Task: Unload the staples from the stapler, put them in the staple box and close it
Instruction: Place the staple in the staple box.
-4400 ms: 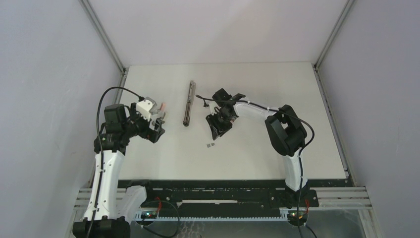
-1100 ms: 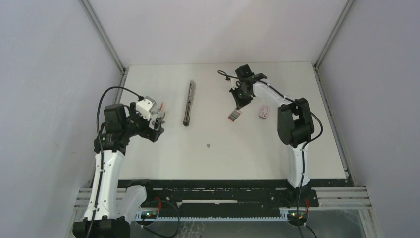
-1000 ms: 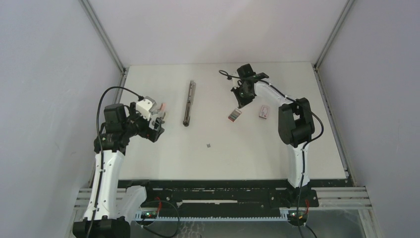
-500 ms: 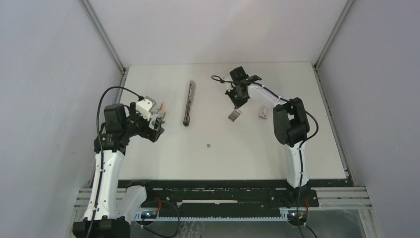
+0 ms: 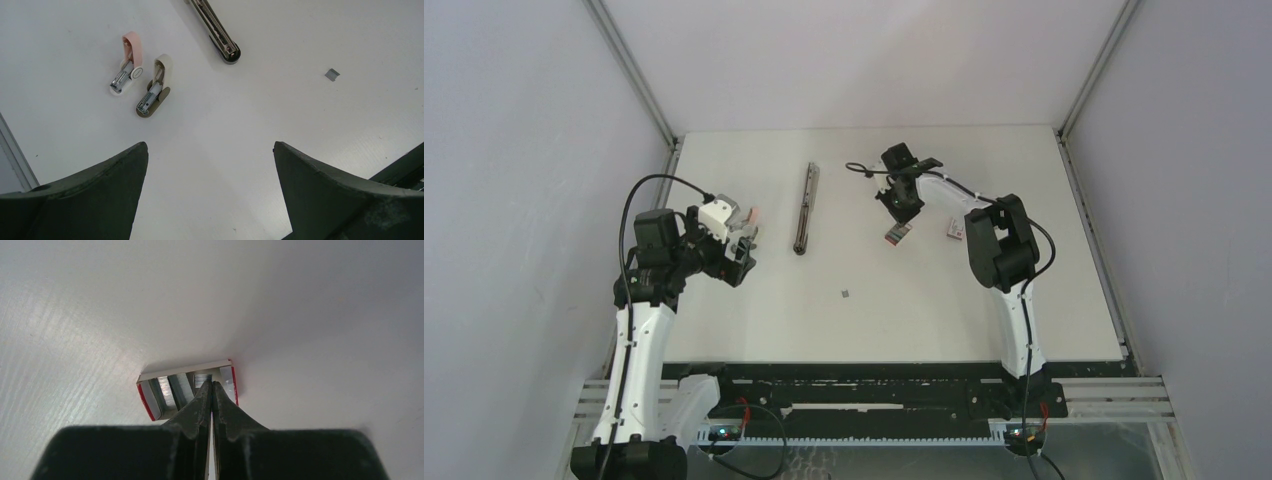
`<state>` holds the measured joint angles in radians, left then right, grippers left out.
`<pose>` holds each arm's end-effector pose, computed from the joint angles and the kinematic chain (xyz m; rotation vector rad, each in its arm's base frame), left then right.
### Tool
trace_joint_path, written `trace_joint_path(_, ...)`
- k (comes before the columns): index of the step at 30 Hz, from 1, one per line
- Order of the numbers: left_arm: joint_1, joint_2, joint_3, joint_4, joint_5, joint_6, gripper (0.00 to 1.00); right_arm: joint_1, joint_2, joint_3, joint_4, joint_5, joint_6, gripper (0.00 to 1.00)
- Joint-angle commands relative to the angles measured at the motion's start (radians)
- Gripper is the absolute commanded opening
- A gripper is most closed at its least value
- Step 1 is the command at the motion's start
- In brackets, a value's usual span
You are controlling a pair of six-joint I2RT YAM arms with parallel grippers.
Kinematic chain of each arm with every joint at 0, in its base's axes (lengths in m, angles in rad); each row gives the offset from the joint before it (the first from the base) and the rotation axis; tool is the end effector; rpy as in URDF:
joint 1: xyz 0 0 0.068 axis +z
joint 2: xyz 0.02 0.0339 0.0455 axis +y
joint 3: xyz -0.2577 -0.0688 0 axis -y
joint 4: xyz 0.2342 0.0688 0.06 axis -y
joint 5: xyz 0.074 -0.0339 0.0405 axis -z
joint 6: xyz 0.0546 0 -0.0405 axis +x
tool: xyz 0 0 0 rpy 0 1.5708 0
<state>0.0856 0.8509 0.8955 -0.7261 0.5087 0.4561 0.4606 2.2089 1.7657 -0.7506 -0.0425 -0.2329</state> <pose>0.1775 -0.0115 0.3010 0.6574 2.0630 -0.2644 0.4094 0.2057 0.1547 -0.9517 2.6008 0.1185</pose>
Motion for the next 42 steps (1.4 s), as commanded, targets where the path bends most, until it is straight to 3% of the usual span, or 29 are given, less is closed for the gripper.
trace_joint_path(1,0.005,-0.004,-0.036,0.023,0.019,0.006,1.00,0.002,-0.008,0.042,0.026,0.014,-0.014,0.00)
trace_joint_path(31,0.005,-0.006,-0.038,0.023,0.019,0.007,1.00,0.010,0.019,0.042,0.009,0.015,-0.029,0.02)
trace_joint_path(42,0.006,-0.008,-0.039,0.023,0.019,0.007,1.00,0.015,0.020,0.044,0.013,0.023,-0.026,0.07)
